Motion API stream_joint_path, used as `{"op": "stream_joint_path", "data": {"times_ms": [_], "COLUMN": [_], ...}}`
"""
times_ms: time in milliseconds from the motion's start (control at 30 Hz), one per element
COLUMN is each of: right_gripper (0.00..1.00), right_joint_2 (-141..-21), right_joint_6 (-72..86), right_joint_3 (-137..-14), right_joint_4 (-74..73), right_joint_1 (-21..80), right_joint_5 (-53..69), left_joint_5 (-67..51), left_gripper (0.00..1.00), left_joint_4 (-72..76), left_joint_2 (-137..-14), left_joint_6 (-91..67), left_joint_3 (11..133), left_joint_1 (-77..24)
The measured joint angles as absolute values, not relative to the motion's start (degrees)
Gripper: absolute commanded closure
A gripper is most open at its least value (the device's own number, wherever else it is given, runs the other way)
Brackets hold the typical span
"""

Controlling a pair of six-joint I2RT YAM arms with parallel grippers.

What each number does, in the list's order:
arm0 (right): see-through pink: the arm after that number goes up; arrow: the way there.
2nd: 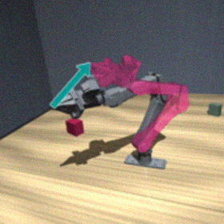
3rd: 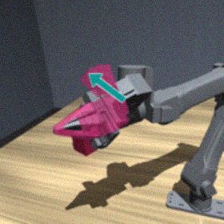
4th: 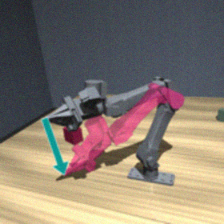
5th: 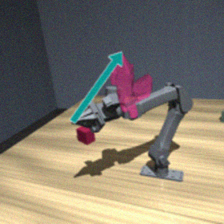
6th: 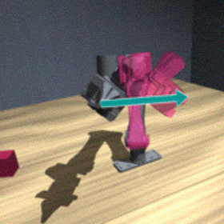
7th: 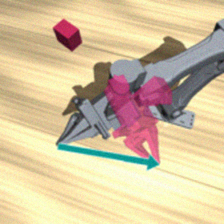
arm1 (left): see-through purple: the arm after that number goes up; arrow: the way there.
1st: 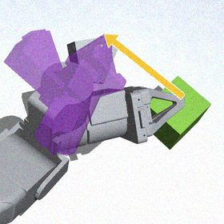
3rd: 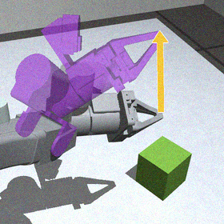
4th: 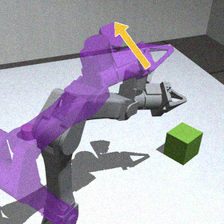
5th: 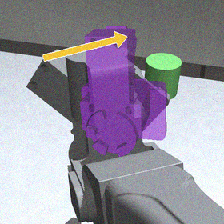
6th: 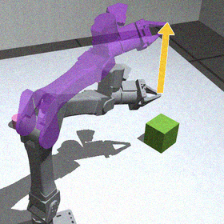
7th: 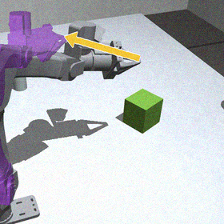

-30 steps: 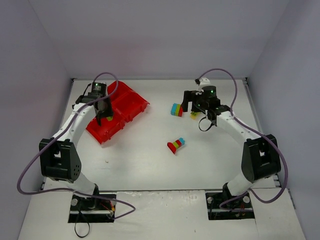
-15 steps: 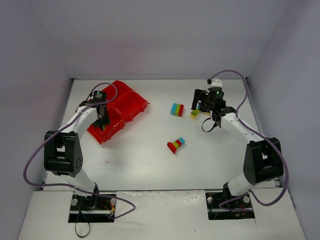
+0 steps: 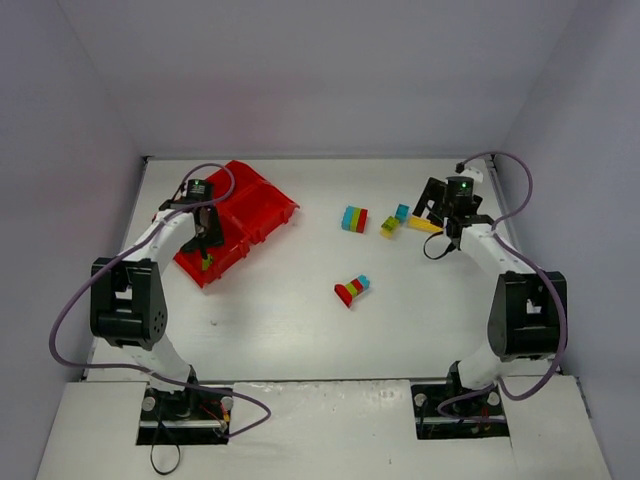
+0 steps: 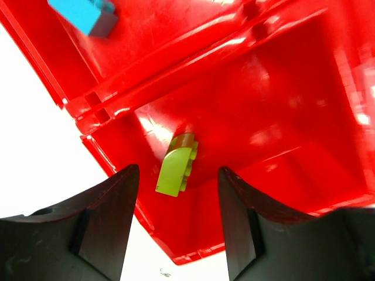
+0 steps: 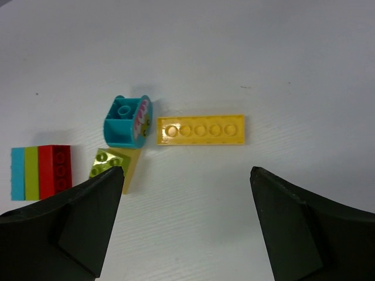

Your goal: Sort the legos into containers by color

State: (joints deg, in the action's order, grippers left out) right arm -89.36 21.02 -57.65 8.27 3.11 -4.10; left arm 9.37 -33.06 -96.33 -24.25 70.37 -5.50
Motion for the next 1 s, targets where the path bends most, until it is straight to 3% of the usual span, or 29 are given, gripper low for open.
{"op": "stream_joint_path", "data": {"times_ms": [267, 467, 600, 1000], "right_gripper": [0.17, 0.14, 0.08, 0.07], "right_joint_2": [-97.65, -103.55, -106.5, -117.27], "right_joint_6": [16.56, 1.74, -7.81, -22.28], "right_joint_3": [-63.2, -70.39, -74.32, -81.08], "right_joint_4": [4.93, 4.16, 3.33, -4.99], "right_joint_1": [-2.33, -4.91, -5.72, -5.72], "right_joint_5": [-0.45, 8.56, 15.4, 24.4], "left_joint_5": [5.48, 4.1, 3.51, 1.28], "left_gripper": [0.49, 0.49, 0.49, 0.49], "left_joint_4": [-35.46, -36.38, -37.15, -37.71], "left_joint_2": [-95.33, -95.24, -95.53, -96.75], "left_joint_6": [-23.99, -22.35, -21.39, -20.75], "left_joint_3": [79.92, 87.15, 88.53, 88.29], "left_joint_1": [-5.96, -9.74, -12.99, -15.07]}}
